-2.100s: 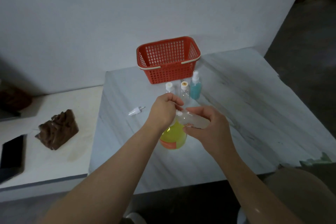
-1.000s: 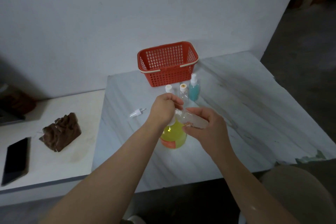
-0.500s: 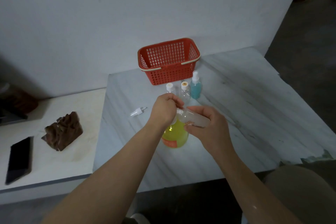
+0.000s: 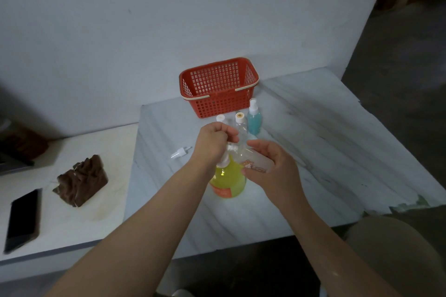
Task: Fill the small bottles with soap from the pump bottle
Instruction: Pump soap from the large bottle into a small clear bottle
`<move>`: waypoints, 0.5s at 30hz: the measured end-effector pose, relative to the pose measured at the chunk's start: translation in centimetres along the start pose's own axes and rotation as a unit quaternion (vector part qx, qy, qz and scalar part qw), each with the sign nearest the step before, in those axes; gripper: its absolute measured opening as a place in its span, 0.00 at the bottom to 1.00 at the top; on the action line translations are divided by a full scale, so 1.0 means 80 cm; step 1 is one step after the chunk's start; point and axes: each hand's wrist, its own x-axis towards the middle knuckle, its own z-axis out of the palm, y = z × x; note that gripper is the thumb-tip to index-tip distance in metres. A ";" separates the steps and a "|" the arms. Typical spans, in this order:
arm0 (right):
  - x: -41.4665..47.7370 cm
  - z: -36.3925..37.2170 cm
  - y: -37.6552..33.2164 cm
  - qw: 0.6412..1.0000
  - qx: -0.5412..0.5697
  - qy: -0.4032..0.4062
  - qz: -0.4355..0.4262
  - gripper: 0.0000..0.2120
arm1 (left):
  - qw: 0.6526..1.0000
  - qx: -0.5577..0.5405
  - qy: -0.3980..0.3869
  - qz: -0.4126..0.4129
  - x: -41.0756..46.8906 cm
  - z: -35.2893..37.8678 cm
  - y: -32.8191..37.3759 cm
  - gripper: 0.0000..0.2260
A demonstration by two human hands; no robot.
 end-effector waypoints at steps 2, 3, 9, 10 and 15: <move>0.000 -0.001 0.001 1.000 -0.006 -0.002 0.003 0.21 | 1.000 0.001 -0.002 -0.006 0.001 0.002 -0.001 0.15; 0.001 -0.001 0.001 1.000 -0.007 -0.002 0.004 0.20 | 1.000 0.001 -0.005 -0.009 0.002 0.002 -0.002 0.15; 0.009 0.001 0.009 1.000 -0.005 0.006 0.003 0.21 | 1.000 0.029 -0.006 -0.010 0.004 0.006 -0.005 0.17; 0.010 0.001 0.010 1.000 -0.005 0.007 0.001 0.21 | 0.999 0.033 -0.007 -0.008 0.003 0.007 -0.006 0.17; 0.012 0.006 0.015 1.000 0.000 0.011 -0.003 0.21 | 0.999 0.046 -0.003 -0.005 0.005 0.006 -0.014 0.17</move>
